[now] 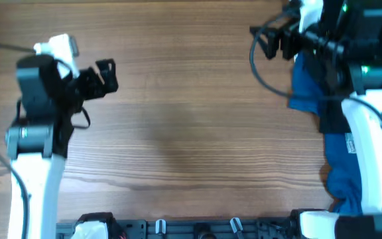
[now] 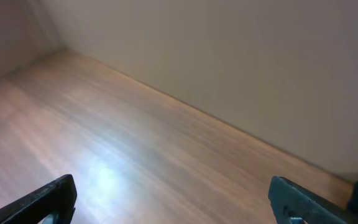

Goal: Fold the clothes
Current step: 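Reach the right gripper to the clothes pile and grasp the black shorts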

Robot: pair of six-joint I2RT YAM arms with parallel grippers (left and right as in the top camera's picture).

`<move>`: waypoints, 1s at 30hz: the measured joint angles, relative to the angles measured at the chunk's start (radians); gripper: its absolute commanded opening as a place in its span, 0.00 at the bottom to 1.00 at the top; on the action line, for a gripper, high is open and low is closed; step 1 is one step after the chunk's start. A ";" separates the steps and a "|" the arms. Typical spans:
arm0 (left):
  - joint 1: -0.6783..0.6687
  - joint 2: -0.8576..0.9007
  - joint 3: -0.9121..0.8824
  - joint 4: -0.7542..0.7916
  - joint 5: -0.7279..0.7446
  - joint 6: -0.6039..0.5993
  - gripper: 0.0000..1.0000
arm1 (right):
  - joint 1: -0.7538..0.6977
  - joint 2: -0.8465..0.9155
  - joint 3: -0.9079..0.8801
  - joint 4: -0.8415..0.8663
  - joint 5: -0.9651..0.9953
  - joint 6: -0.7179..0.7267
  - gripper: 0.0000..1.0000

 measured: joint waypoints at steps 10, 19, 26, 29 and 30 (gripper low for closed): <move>-0.023 0.261 0.099 -0.010 0.097 -0.001 1.00 | -0.004 0.212 0.017 0.247 0.290 0.016 1.00; -0.023 0.264 0.099 0.018 0.121 -0.001 0.98 | -0.151 0.601 0.021 0.500 0.502 0.099 0.87; -0.023 0.274 0.099 0.024 0.121 -0.001 0.98 | -0.227 0.636 0.020 0.606 0.529 0.145 0.72; -0.027 0.318 0.099 0.024 0.121 -0.001 0.98 | -0.229 0.684 0.020 0.628 0.528 0.160 0.72; -0.030 0.333 0.099 0.024 0.121 -0.001 0.98 | -0.229 0.702 0.020 0.631 0.528 0.163 0.72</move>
